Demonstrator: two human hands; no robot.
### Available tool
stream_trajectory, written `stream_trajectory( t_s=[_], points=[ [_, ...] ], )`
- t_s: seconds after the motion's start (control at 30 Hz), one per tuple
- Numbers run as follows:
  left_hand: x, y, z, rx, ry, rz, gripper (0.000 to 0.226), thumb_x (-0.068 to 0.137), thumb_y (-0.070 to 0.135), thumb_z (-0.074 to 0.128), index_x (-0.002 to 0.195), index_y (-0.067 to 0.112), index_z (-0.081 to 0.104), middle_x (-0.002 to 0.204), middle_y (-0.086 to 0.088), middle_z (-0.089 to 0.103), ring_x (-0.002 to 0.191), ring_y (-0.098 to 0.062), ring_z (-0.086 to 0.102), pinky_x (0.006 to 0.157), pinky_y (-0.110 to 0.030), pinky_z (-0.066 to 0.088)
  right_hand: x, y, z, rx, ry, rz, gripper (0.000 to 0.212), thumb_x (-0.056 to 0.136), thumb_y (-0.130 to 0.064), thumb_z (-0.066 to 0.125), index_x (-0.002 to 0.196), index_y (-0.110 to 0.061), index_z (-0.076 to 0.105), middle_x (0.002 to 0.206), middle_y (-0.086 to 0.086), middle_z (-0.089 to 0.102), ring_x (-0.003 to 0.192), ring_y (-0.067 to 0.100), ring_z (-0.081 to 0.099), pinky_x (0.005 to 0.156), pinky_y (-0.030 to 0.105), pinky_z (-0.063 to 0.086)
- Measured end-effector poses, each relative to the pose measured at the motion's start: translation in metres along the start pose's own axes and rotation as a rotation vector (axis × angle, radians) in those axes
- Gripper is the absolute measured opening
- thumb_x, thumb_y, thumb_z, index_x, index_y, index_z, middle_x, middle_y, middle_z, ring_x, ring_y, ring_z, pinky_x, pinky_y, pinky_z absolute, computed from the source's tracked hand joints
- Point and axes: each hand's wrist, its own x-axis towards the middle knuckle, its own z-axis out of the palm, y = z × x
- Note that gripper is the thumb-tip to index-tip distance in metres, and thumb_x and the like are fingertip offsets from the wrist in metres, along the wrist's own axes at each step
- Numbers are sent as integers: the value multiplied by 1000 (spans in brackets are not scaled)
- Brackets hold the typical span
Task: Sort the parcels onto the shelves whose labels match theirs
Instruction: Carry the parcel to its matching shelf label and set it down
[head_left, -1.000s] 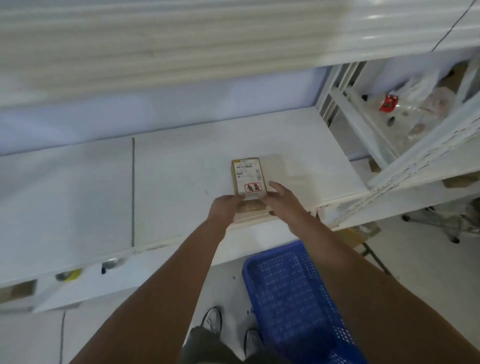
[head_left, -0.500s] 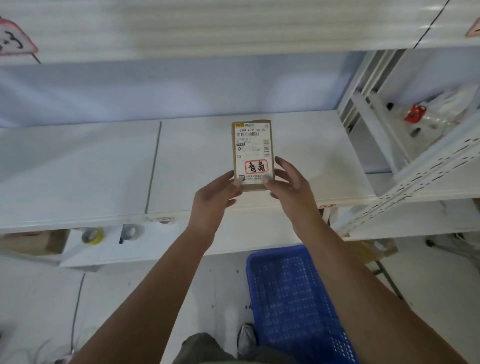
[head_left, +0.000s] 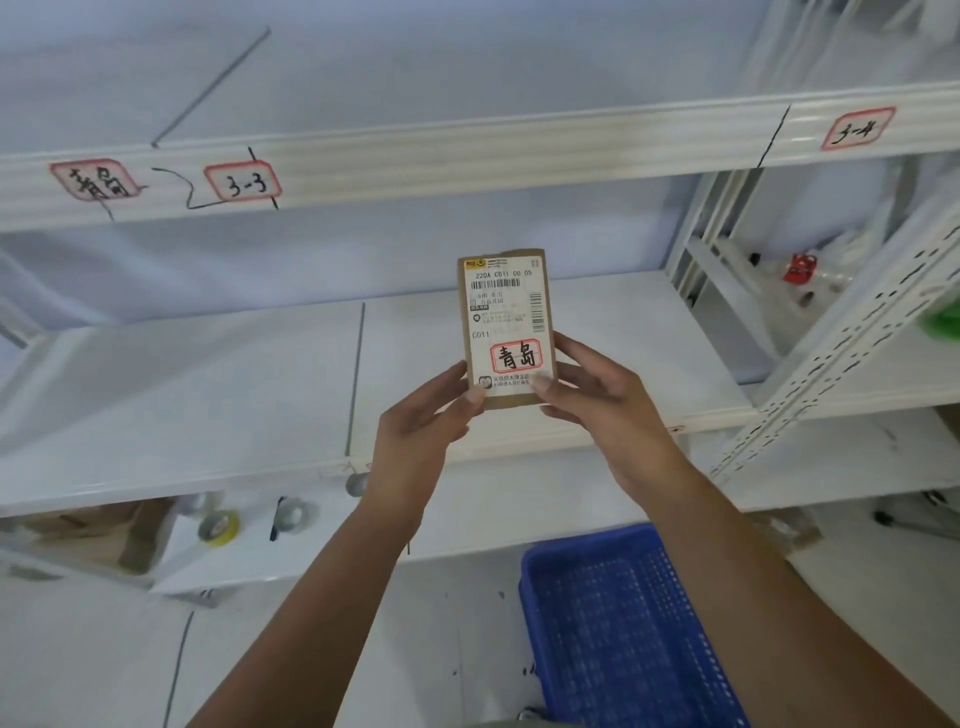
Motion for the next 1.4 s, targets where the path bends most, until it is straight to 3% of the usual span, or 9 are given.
stream_trajectory(
  t_s=[0.1, 0.23, 0.43, 0.53, 0.7, 0.9, 1.1, 1.27, 1.4],
  points=[
    [-9, 2, -7, -6, 10, -4, 49, 86, 49, 77, 134, 37, 75, 129, 10, 80, 123, -23, 74, 109, -48, 56, -8, -4, 7, -1, 3, -9, 57, 98, -18, 78, 150, -37, 63, 128, -14, 81, 128, 15, 72, 102, 35, 62],
    [-17, 3, -17, -14, 21, 1, 36, 93, 40, 77, 129, 41, 76, 129, 9, 80, 124, -23, 73, 110, -48, 55, -18, -7, 17, -2, -1, -18, 58, 98, -17, 78, 150, -37, 63, 127, -14, 81, 128, 16, 72, 102, 38, 62],
    [-31, 8, -26, -27, 27, 38, 40, 91, 43, 78, 131, 40, 76, 130, 13, 79, 126, -22, 72, 111, -50, 54, -32, -17, 26, -18, -6, -48, 56, 97, -21, 78, 146, -43, 63, 124, -20, 81, 125, 11, 73, 98, 33, 65],
    [-40, 16, -31, -15, 40, 72, 34, 87, 47, 78, 121, 51, 76, 128, 17, 80, 125, -20, 72, 113, -53, 52, -38, -24, 30, -24, -26, -77, 54, 98, -21, 77, 144, -46, 63, 126, -19, 81, 127, 12, 72, 102, 35, 63],
    [-55, 37, -47, -4, 73, 151, 30, 92, 38, 76, 118, 54, 74, 123, 23, 80, 120, -9, 75, 113, -52, 52, -43, -45, 44, -13, -75, -137, 54, 98, -27, 76, 149, -36, 63, 130, -11, 81, 127, 14, 73, 105, 38, 61],
    [-68, 64, -73, -29, 115, 284, 43, 86, 34, 75, 129, 34, 74, 121, 16, 82, 113, -8, 78, 96, -27, 58, -36, -80, 66, -10, -137, -207, 41, 99, -15, 75, 137, -29, 70, 117, -9, 85, 111, 7, 80, 84, 16, 62],
    [-69, 94, -98, -24, 234, 381, 35, 92, 19, 75, 124, 33, 76, 115, 15, 84, 109, 1, 78, 82, -8, 57, -21, -117, 96, -31, -225, -293, 45, 98, -18, 77, 140, -31, 68, 119, -9, 85, 112, 7, 79, 83, 15, 62],
    [-71, 122, -122, 8, 319, 441, 36, 96, 14, 73, 126, 34, 75, 120, 14, 83, 115, 2, 75, 86, -9, 56, -7, -150, 125, -69, -296, -380, 48, 97, -25, 79, 143, -32, 65, 122, -9, 83, 115, 8, 78, 96, 28, 64],
    [-70, 145, -145, 32, 349, 475, 39, 95, 13, 74, 133, 26, 74, 123, 9, 83, 118, -4, 76, 90, -15, 58, 5, -174, 144, -117, -336, -437, 50, 95, -30, 81, 141, -37, 64, 122, -13, 83, 112, 6, 79, 98, 29, 61]
  ],
)
